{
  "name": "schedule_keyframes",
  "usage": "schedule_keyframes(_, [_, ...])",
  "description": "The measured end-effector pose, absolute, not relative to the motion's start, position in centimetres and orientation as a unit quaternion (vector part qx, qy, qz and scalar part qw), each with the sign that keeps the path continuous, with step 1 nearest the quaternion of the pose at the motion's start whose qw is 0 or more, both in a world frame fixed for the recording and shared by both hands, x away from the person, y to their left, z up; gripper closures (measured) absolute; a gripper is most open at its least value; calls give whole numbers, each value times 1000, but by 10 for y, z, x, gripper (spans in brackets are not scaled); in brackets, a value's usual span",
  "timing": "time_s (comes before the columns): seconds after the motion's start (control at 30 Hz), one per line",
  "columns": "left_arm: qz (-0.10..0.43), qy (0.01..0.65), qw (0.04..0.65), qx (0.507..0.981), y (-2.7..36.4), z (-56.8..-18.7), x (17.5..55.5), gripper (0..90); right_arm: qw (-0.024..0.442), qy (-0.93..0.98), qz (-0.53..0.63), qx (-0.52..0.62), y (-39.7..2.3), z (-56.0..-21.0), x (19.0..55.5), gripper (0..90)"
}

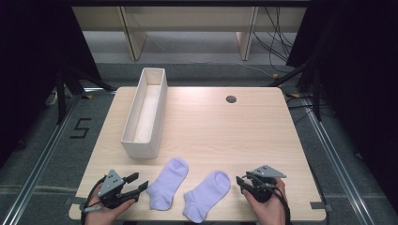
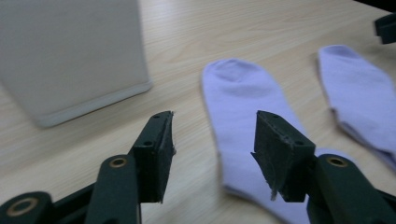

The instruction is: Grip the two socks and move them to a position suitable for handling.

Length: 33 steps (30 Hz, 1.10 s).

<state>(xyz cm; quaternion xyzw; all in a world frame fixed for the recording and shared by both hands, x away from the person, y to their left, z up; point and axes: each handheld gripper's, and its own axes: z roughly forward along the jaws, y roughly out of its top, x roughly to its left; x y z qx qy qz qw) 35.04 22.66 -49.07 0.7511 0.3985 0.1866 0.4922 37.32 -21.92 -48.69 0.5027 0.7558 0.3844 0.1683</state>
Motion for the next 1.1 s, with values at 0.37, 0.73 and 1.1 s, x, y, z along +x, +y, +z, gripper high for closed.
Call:
schedule_keyframes(0.37, [99, 316, 488, 807, 169, -476, 345, 512, 160, 779, 354, 492, -205, -474, 378, 628])
schedule_keyframes(0.73, [68, 264, 461, 844, 130, -483, 349, 510, 152, 812, 317, 466, -188, -473, 393, 661])
schedule_keyframes(1.1, [61, 215, 421, 879, 101, -501, 353, 527, 132, 835, 289, 449, -171, -479, 410, 677])
